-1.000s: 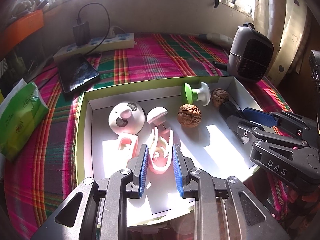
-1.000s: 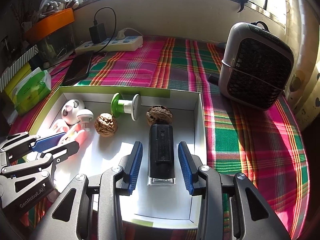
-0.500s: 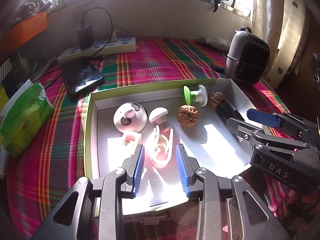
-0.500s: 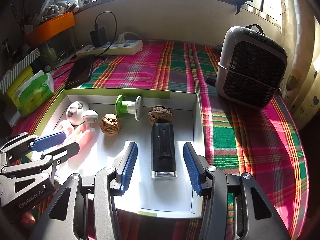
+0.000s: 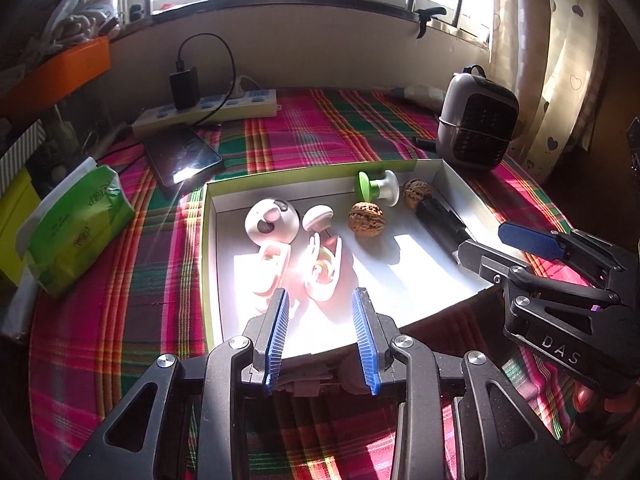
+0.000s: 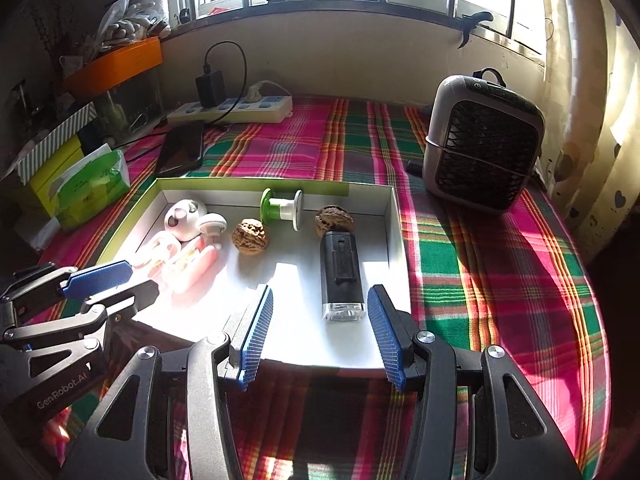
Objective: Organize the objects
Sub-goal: 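Withdraw both tools from the box toward the cable and puck on the cloth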
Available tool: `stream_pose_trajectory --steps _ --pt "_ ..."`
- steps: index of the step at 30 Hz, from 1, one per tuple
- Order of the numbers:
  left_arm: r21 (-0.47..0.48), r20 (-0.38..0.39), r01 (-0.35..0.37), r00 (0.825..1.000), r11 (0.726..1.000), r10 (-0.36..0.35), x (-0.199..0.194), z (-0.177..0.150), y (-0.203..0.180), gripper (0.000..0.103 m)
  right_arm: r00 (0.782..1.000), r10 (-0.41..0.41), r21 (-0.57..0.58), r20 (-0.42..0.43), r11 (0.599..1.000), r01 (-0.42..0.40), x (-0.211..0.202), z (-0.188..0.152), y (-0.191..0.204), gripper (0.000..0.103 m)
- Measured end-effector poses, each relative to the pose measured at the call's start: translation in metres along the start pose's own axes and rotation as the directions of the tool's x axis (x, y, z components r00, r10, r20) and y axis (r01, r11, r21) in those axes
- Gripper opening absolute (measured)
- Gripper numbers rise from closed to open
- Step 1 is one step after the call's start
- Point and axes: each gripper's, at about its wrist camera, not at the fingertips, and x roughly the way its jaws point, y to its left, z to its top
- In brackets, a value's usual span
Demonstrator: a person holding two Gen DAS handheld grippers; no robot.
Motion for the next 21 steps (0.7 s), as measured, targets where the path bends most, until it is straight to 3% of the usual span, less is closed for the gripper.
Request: stream_pose_trajectory --steps 21 --pt "-0.026 0.033 0.015 0.999 1.000 -0.014 -0.038 -0.042 0.018 0.031 0.999 0.038 0.017 0.038 0.999 -0.038 -0.029 -0.044 0.019 0.050"
